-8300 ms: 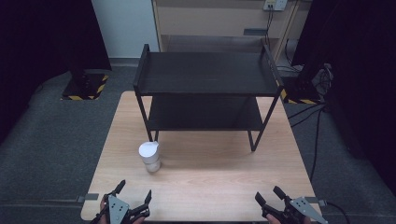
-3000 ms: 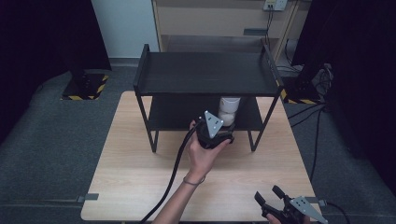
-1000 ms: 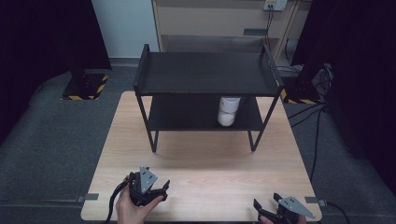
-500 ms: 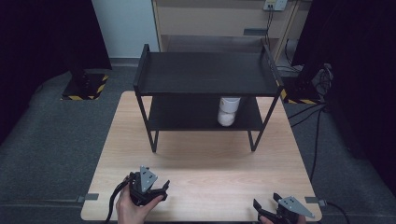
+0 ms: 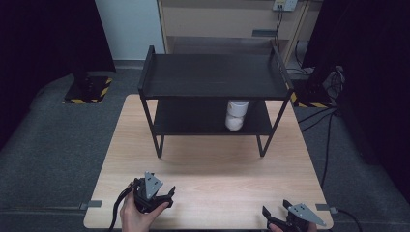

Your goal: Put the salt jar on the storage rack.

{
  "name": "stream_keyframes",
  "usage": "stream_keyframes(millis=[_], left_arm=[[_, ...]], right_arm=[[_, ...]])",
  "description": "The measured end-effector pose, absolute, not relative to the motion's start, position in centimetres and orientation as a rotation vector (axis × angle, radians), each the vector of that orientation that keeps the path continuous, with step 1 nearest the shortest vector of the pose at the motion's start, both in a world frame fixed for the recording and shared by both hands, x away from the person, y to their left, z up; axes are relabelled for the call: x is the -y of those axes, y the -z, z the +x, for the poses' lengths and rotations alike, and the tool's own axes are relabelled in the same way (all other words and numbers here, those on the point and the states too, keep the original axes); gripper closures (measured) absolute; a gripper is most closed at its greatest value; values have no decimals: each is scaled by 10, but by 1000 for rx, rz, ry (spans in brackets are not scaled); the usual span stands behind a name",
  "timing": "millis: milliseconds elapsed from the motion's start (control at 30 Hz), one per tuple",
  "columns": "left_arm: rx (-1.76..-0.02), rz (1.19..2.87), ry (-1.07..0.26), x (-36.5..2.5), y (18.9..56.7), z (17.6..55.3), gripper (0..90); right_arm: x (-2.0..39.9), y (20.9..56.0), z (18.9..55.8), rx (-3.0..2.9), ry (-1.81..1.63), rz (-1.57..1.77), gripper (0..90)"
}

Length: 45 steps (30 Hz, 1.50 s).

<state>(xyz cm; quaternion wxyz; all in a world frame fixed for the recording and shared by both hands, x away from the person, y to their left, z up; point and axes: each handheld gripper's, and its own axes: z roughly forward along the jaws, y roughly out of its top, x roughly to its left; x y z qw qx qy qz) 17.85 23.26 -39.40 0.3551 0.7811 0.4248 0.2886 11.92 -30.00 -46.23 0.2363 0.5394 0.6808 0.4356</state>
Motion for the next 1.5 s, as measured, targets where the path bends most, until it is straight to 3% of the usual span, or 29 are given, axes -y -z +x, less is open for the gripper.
stream_keyframes(millis=[1500], left_arm=[[-1097, 2017, -756, -232, 392, 179, 138]], right_arm=[[301, 462, 120, -1864, -1192, 1485, 146]])
